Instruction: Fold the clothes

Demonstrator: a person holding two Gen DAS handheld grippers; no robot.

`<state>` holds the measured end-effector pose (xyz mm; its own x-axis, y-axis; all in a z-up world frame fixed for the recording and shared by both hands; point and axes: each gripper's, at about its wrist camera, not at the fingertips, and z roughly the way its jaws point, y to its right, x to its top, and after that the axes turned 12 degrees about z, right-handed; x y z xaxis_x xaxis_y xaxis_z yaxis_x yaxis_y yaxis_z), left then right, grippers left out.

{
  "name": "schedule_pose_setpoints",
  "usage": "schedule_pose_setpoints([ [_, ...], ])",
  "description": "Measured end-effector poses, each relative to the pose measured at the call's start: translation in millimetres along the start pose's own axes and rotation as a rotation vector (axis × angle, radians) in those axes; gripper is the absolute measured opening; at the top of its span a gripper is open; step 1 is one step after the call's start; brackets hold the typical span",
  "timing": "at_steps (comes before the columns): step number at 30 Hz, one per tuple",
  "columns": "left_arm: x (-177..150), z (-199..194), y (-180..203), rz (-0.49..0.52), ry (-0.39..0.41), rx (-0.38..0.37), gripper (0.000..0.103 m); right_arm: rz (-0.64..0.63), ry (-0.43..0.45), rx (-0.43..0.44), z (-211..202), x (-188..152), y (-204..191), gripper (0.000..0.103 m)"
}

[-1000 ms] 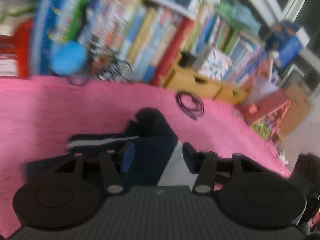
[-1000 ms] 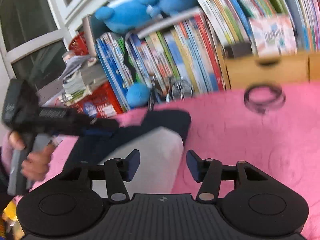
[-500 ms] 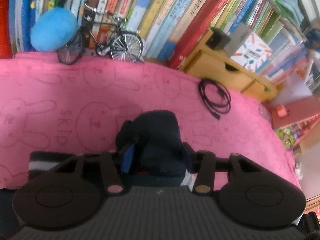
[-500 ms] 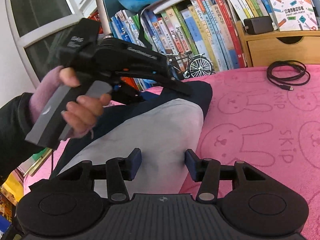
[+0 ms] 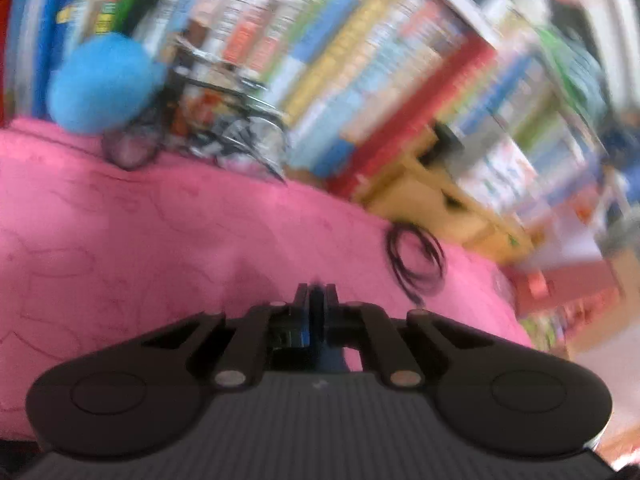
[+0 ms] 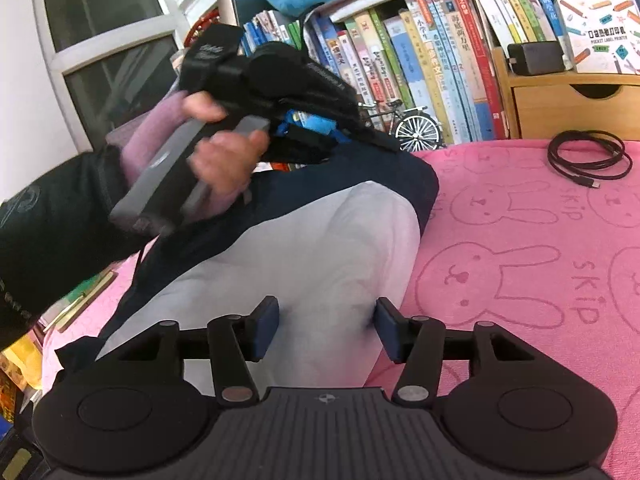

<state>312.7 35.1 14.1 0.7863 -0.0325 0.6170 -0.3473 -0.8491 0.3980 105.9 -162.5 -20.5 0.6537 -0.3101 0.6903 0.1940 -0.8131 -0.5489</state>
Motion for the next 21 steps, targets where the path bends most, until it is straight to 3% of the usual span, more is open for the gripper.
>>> schedule_pose_setpoints([
  [2,5,-11,18,0.119,0.016,0.105,0.004,0.014,0.000,0.010,-1,1,2,0.059],
  [4,1,-32,51,0.327,0.021,0.155,0.005,0.037,-0.003,0.023,-2,2,6,0.059],
  [8,-39,-63,114,0.747,0.014,0.150,0.009,0.104,-0.022,0.038,0,7,17,0.060],
  [10,-66,-61,133,0.885,-0.033,0.141,0.009,0.102,-0.035,0.026,-1,7,15,0.060],
  [13,-98,-45,152,0.979,-0.134,0.163,0.016,0.079,-0.051,-0.002,-4,6,9,0.061],
  [15,-108,-35,164,1.019,-0.171,0.210,0.027,0.050,-0.068,-0.009,-5,4,1,0.063],
  [17,-112,-29,176,1.051,-0.182,0.255,0.041,0.029,-0.086,-0.013,-6,1,-4,0.068],
  [21,-114,-14,189,1.113,-0.232,0.299,0.052,0.023,-0.110,-0.015,-10,-1,-9,0.070],
])
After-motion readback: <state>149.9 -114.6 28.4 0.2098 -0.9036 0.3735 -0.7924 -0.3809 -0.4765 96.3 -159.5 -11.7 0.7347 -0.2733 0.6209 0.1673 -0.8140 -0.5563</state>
